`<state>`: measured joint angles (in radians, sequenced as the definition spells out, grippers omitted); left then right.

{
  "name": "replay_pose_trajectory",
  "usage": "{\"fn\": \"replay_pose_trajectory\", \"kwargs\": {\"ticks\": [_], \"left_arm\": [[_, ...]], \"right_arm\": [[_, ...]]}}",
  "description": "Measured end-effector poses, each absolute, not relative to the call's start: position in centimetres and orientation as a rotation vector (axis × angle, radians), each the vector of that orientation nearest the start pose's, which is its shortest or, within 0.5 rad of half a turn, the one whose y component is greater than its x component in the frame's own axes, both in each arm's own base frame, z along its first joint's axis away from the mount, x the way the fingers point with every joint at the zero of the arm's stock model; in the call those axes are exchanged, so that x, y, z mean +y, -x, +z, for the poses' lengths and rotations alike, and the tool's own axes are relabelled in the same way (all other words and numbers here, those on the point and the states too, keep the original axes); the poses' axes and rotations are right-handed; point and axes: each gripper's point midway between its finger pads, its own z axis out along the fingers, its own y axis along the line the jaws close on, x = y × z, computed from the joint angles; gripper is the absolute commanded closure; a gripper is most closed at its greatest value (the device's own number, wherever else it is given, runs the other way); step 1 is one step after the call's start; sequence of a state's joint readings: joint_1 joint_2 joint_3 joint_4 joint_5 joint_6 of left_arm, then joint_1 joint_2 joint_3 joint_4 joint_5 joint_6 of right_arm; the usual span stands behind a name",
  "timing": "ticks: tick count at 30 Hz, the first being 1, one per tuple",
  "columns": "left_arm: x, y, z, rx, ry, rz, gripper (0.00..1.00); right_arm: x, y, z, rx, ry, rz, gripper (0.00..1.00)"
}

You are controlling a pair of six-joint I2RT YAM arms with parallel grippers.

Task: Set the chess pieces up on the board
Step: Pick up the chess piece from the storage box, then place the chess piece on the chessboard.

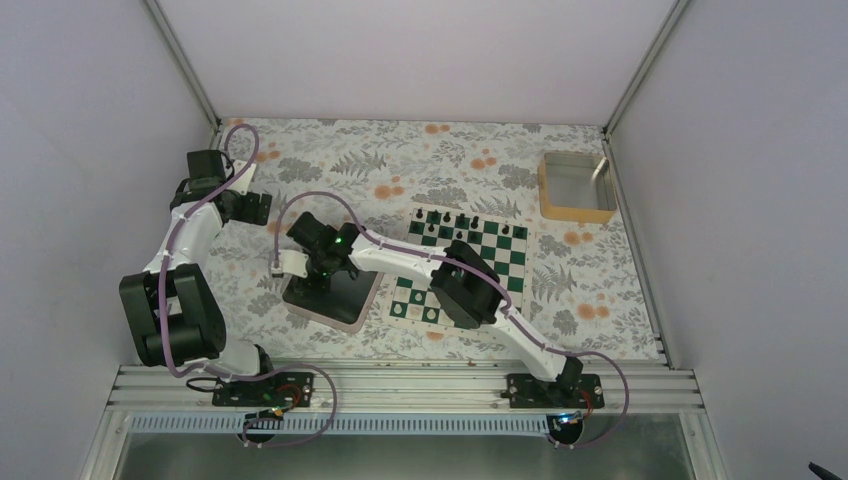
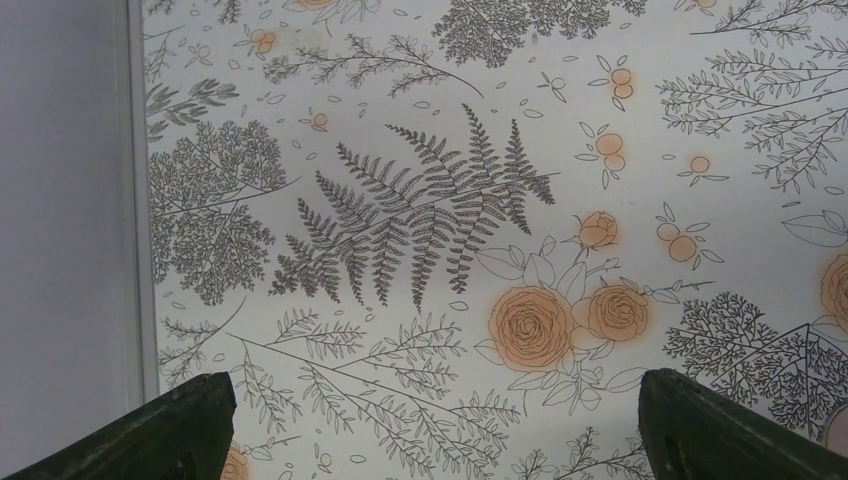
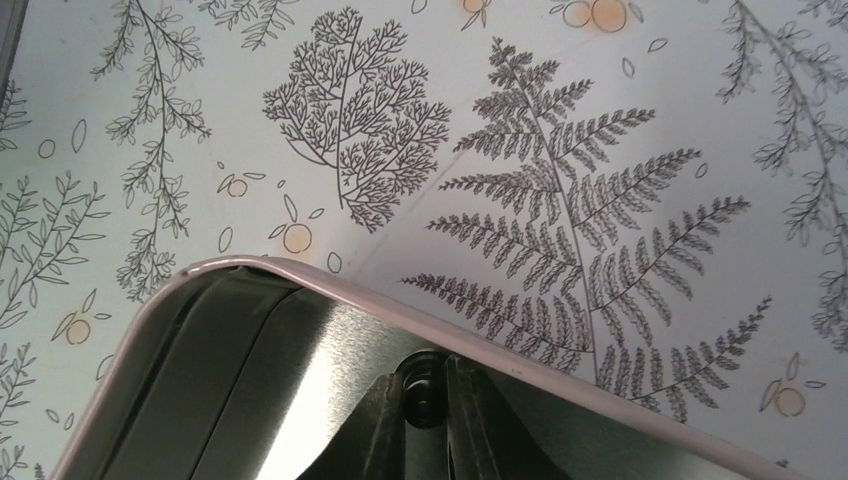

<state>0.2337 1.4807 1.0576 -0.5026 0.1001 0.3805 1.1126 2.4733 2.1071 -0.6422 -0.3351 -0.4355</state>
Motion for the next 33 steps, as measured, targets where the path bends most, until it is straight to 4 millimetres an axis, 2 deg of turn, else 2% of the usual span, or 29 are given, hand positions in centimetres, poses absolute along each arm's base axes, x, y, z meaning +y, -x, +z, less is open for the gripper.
{"fn": "replay_pose_trajectory", "kwargs": {"ticks": [11,16,18,20,26,28,30,33], "left_arm": [[7.3,-38.5,13.5,2.483,-0.226,0.129,0.00],[7.3,-38.5,13.6,2.482,-0.226,0.129,0.00],[7.3,-38.5,13.6,2.481,-0.226,0.130,0.00],[7.3,-38.5,13.6,2.481,-0.226,0.129,0.00],[7.3,-38.5,13.6,2.480,-0.227,0.127,0.00],[7.3,-38.5,13.6,2.480,-0.227,0.127,0.00],[7.3,-38.5,13.6,2.480,-0.227,0.127,0.00],[7.3,-38.5,13.6,2.480,-0.227,0.127,0.00]], "right_arm": [[56.8,-22.0,4.6,1.790,1.927,0.665,0.95],[55.8,-22.6,5.5,1.807,1.915,0.642,0.95],[55.1,-22.8,6.6,1.811,1.905,0.631,0.94],[54.3,-23.5,8.6,1.810,1.878,0.621,0.94],[50.9,-27.4,17.3,1.768,1.720,0.576,0.95],[48.9,-29.3,19.7,1.771,1.652,0.552,0.95],[46.4,-31.3,21.1,1.796,1.588,0.522,0.94],[42.1,-34.2,21.7,1.863,1.499,0.473,0.94]]}}
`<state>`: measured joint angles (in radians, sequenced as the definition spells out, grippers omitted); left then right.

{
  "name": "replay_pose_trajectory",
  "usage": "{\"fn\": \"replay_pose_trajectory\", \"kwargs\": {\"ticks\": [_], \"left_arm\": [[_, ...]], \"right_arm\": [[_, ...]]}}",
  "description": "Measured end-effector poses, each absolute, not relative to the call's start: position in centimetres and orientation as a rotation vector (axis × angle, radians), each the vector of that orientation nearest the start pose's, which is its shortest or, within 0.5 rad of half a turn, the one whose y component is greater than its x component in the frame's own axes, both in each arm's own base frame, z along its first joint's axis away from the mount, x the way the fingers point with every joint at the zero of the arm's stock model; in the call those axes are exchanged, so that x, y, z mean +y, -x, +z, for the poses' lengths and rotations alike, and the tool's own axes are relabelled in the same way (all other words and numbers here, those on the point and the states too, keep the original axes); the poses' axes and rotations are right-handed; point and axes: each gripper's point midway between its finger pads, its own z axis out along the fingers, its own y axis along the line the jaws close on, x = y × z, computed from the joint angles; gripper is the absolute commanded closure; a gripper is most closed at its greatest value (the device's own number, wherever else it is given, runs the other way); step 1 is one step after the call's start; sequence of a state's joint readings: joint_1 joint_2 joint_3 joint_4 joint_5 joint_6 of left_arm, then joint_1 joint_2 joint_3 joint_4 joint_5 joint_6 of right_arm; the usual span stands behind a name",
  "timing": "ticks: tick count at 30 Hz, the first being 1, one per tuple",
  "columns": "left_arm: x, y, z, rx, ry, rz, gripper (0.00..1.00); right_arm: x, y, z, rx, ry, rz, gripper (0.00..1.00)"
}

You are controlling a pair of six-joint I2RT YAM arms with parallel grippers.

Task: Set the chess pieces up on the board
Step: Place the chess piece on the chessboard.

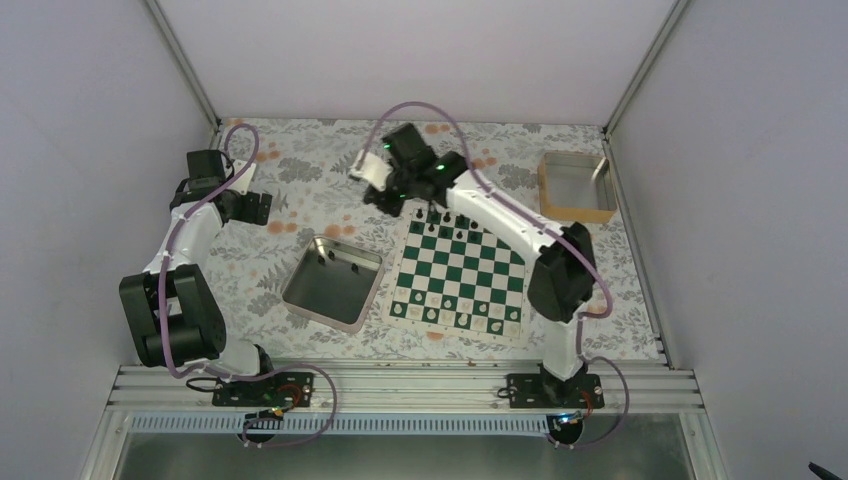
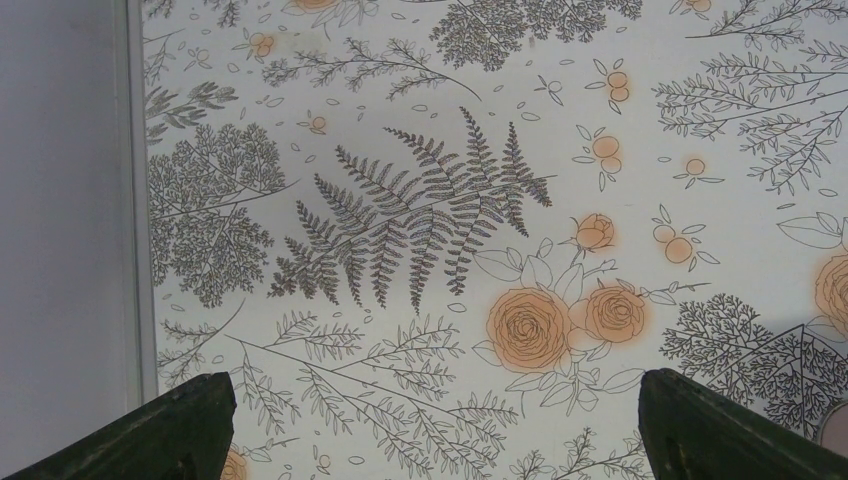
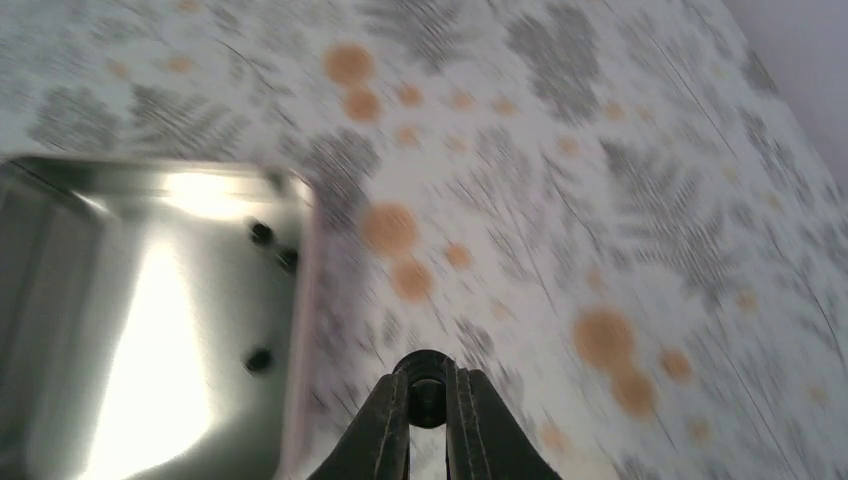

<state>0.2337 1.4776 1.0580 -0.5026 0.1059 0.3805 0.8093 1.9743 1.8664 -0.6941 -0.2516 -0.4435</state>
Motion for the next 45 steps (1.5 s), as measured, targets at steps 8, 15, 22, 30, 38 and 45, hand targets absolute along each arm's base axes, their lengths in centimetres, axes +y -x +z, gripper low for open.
{"fn": "replay_pose_trajectory", "kwargs": {"ticks": [8,15,22,30,38,45], "left_arm": [[7.3,-38.5,13.6,2.481,-0.226,0.127,0.00],[7.3,-38.5,13.4,2.484,-0.226,0.125,0.00],[7.3,-38.5,13.4,2.486,-0.227,0.125,0.00],[7.3,-38.5,13.4,2.486,-0.227,0.125,0.00],[7.3,-38.5,13.4,2.486,-0.226,0.124,0.00],[7.3,-38.5,13.4,2.486,-0.226,0.125,0.00]], "right_arm": [[29.7,-39.5,18.0,2.125,1.284,0.356,0.94],[21.4,-41.0,15.3,2.277,1.132,0.292,0.95],[16.1,-41.0,14.0,2.347,1.035,0.247,0.95],[12.0,-40.1,11.4,2.431,0.970,0.233,0.95],[10.8,-40.0,10.6,2.444,0.956,0.246,0.95],[11.3,-40.3,9.4,2.447,0.967,0.282,0.95]]}}
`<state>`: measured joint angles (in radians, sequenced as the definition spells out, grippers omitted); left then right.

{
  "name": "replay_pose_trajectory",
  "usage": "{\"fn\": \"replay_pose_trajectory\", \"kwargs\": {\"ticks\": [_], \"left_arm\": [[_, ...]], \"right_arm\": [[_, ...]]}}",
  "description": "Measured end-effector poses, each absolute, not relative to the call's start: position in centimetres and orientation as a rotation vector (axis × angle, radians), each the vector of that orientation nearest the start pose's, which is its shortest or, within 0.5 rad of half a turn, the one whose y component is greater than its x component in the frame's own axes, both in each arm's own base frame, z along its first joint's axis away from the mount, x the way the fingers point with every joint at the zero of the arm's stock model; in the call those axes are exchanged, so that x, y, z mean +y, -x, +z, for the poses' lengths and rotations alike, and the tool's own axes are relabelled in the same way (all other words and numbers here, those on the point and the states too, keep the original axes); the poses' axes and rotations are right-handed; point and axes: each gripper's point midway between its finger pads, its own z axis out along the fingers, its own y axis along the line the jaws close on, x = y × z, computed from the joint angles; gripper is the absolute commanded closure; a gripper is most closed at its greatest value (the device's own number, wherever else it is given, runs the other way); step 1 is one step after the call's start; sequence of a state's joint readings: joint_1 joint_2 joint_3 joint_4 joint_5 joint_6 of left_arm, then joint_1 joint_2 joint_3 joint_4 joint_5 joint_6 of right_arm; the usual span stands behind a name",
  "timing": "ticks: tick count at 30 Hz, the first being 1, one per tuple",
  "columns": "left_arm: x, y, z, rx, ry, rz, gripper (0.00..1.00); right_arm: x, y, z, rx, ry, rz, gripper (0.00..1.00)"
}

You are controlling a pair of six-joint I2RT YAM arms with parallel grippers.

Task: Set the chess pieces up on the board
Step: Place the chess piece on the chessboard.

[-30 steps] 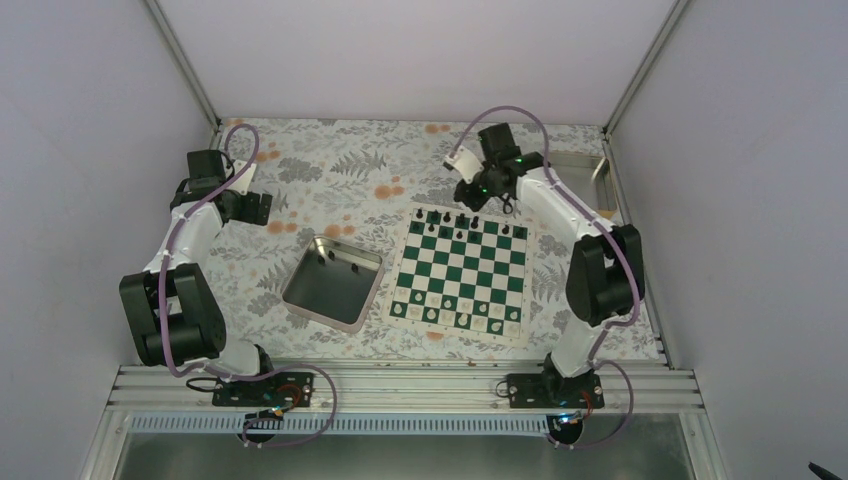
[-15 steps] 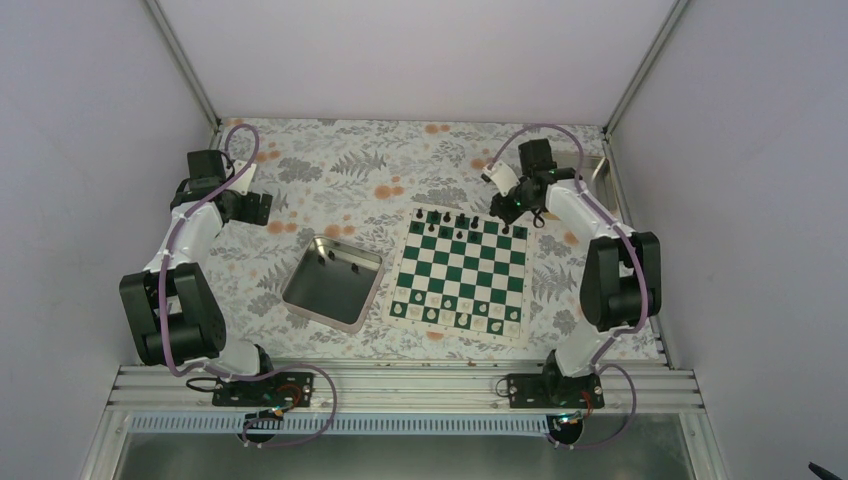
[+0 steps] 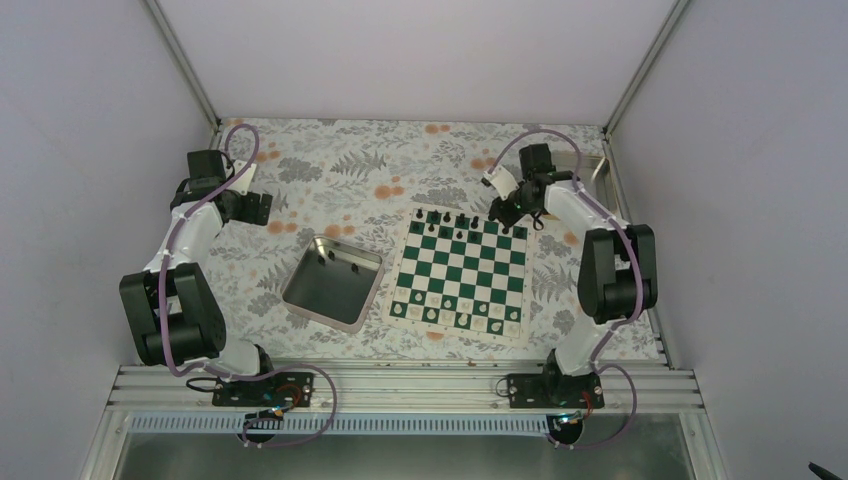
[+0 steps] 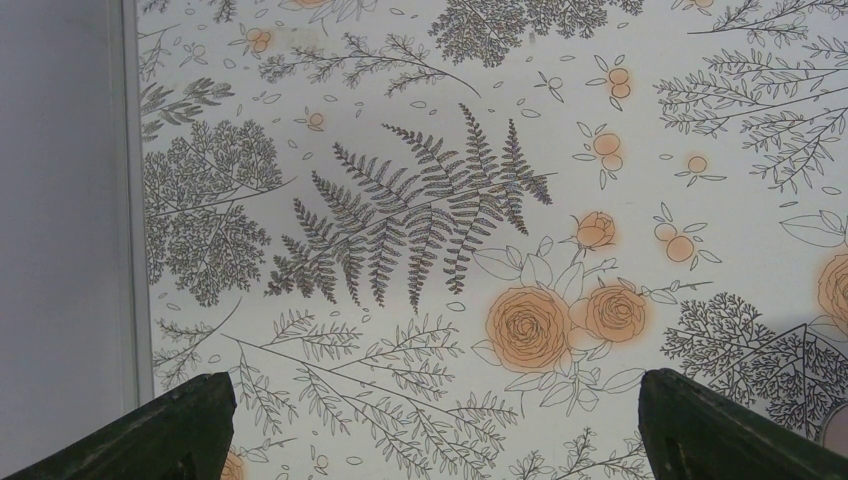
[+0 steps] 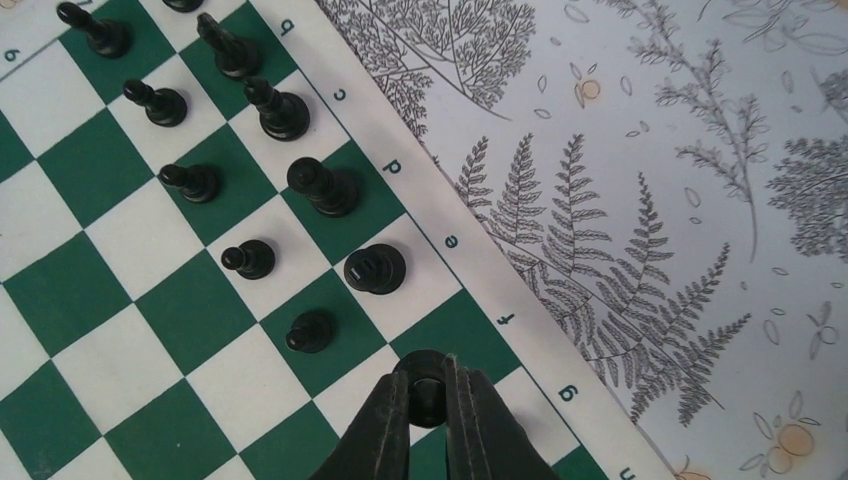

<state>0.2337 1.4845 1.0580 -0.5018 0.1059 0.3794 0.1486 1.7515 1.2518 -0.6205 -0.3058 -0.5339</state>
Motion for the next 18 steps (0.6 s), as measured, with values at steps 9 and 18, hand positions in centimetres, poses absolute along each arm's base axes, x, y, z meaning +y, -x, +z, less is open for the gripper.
{"fn": "replay_pose_trajectory", "kwargs": {"ticks": [9,18], "left_arm": [[7.3,-38.5,13.4,2.486,-0.222,0.123,0.00],[7.3,-38.5,13.4,2.486,-0.223,0.124,0.00]], "right_arm": [[11.4,-40.4,7.1,2.483,0.989,0.308,0.95],[11.5,-40.6,6.5,2.482,0.997,0.314,0.96]]}}
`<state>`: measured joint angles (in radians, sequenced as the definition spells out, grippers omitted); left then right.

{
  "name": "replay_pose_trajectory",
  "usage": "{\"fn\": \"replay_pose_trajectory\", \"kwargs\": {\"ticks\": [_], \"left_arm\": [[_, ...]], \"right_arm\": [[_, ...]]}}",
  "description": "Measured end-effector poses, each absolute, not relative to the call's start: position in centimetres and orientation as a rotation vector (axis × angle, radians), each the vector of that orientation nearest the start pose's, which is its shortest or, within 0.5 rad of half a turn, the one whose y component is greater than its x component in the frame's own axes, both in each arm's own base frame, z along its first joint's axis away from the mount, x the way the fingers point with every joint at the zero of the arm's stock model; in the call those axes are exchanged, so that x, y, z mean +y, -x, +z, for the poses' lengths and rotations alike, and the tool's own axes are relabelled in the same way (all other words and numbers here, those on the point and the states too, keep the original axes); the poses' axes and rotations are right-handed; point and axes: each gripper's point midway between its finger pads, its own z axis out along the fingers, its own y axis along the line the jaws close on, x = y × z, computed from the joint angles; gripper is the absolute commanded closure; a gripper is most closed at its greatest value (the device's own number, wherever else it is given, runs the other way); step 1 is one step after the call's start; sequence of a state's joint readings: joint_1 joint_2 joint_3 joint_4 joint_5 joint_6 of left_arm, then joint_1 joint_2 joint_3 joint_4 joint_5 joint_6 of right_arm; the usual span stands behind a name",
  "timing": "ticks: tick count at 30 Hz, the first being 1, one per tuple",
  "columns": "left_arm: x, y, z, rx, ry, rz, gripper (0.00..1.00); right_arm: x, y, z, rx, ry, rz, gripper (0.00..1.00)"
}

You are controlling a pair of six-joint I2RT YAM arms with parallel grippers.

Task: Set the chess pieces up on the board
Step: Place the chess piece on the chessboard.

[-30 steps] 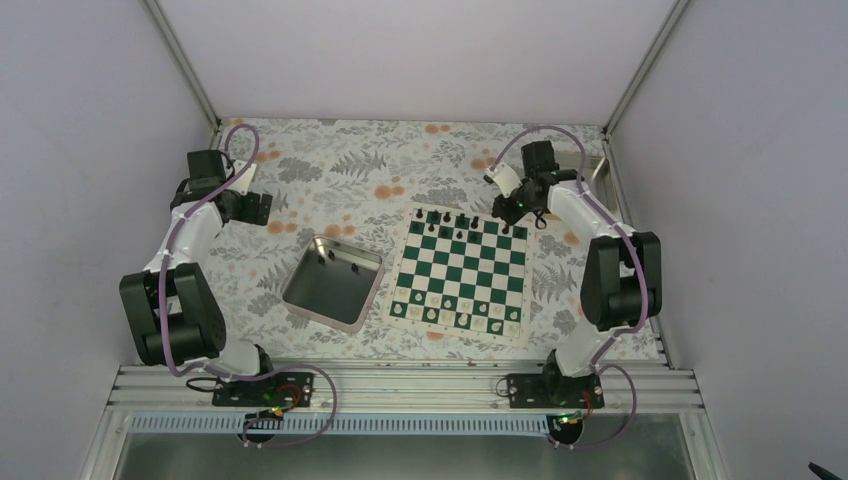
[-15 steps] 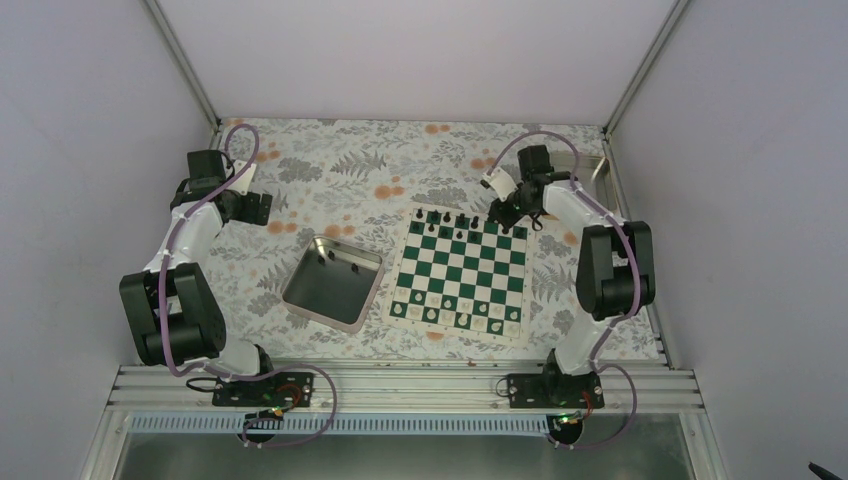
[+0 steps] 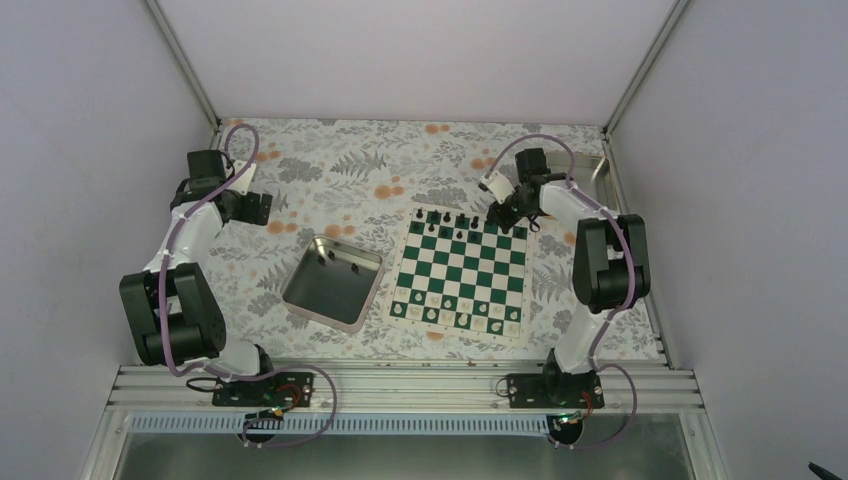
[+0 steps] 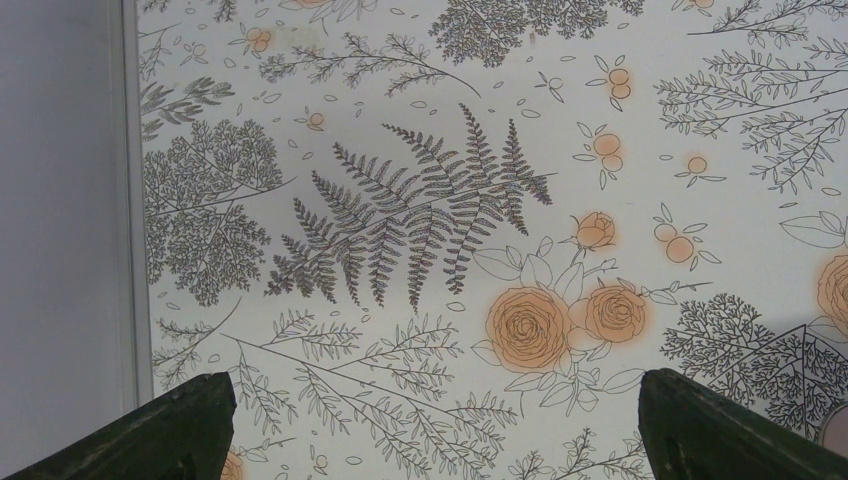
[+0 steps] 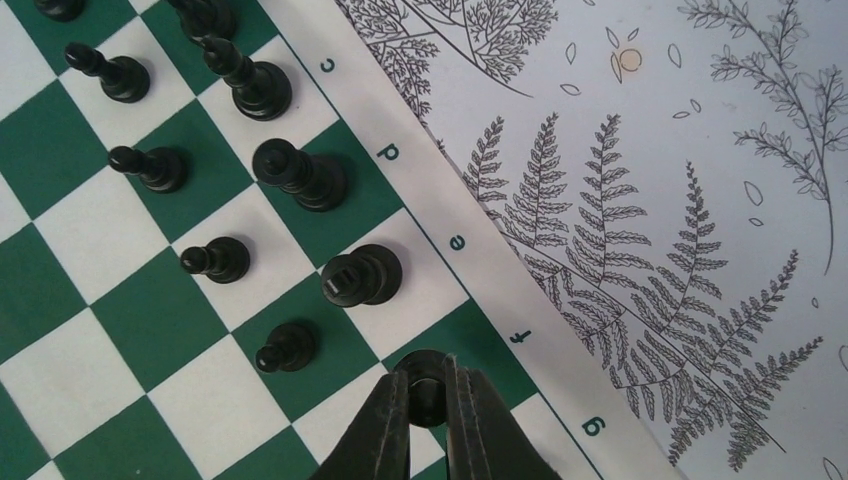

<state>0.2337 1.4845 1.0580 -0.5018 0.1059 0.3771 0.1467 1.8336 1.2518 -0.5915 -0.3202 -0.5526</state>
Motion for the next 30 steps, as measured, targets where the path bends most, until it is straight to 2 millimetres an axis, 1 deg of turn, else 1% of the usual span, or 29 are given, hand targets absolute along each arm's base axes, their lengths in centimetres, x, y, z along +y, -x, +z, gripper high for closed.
{"fn": "replay_pose_trajectory", "kwargs": {"ticks": [9,26,29,30], "left_arm": [[7.3,-38.5,13.4,2.486,-0.222,0.123,0.00],[7.3,-38.5,13.4,2.486,-0.222,0.123,0.00],[7.3,-38.5,13.4,2.486,-0.222,0.123,0.00],[7.3,-38.5,13.4,2.486,-0.222,0.123,0.00]], "right_arm": [[11.2,-40.7,5.0,2.510,0.995,0.324,0.96],[10.7,-40.9,4.3,2.525,0.985,0.324,0.95],[10.8,-41.0,4.3,2.522,0.986,0.323,0.93],[10.8,-41.1,4.3,2.521,0.985,0.322,0.92]]}}
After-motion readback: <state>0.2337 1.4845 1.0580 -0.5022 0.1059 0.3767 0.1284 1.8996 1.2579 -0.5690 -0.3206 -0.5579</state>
